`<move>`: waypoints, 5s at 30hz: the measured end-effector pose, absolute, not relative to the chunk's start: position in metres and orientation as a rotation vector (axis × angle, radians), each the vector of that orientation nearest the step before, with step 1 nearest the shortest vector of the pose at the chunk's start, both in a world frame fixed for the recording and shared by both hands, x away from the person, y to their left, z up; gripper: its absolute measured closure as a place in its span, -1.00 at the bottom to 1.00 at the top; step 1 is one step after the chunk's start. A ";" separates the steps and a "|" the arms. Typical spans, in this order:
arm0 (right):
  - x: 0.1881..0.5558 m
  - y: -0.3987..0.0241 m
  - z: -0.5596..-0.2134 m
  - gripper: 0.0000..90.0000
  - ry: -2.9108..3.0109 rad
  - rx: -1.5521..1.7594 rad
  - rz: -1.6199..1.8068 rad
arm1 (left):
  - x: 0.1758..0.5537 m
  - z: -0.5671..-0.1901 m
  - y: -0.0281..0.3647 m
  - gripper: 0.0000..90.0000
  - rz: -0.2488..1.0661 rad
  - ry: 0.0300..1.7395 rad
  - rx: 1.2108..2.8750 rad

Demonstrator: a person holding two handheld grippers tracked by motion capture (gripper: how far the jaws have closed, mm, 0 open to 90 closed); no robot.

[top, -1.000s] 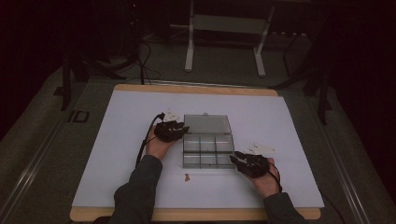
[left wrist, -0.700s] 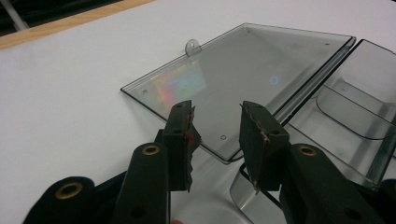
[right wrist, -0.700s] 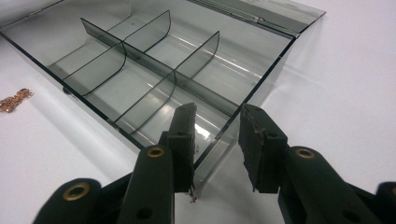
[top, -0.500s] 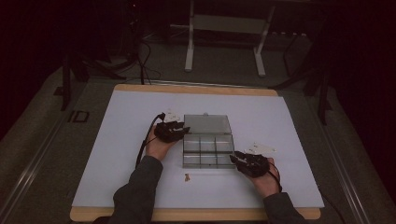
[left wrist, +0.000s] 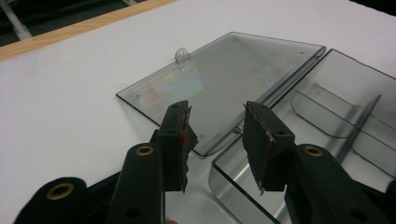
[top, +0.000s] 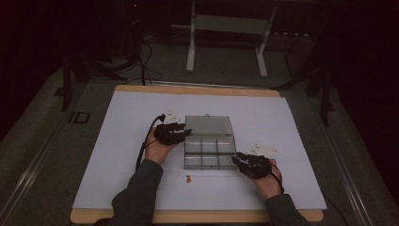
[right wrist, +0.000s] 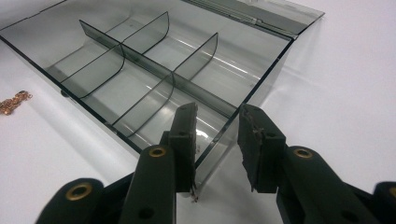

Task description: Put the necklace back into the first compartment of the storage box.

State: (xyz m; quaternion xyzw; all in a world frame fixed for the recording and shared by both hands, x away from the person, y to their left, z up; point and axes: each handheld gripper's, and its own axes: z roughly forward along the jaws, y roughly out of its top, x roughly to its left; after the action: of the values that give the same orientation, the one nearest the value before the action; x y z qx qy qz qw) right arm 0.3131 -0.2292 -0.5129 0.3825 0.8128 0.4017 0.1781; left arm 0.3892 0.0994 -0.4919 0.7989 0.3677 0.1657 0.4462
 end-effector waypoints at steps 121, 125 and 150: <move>0.319 -0.237 -0.503 0.34 2.294 1.051 1.231 | 0.295 -0.498 0.047 0.46 0.236 0.445 2.712; 0.319 -0.237 -0.503 0.34 2.292 1.050 1.233 | 0.296 -0.500 0.045 0.44 0.224 0.445 2.725; 0.320 -0.237 -0.503 0.34 2.299 1.047 1.232 | 0.307 -0.502 0.041 0.76 0.134 0.486 2.783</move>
State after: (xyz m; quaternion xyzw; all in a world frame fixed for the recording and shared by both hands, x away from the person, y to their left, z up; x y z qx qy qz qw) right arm 0.3199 -0.2366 -0.5034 0.3675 0.8068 0.4323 0.1646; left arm 0.3070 0.0414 -0.5016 0.9719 0.1696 0.0470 0.1563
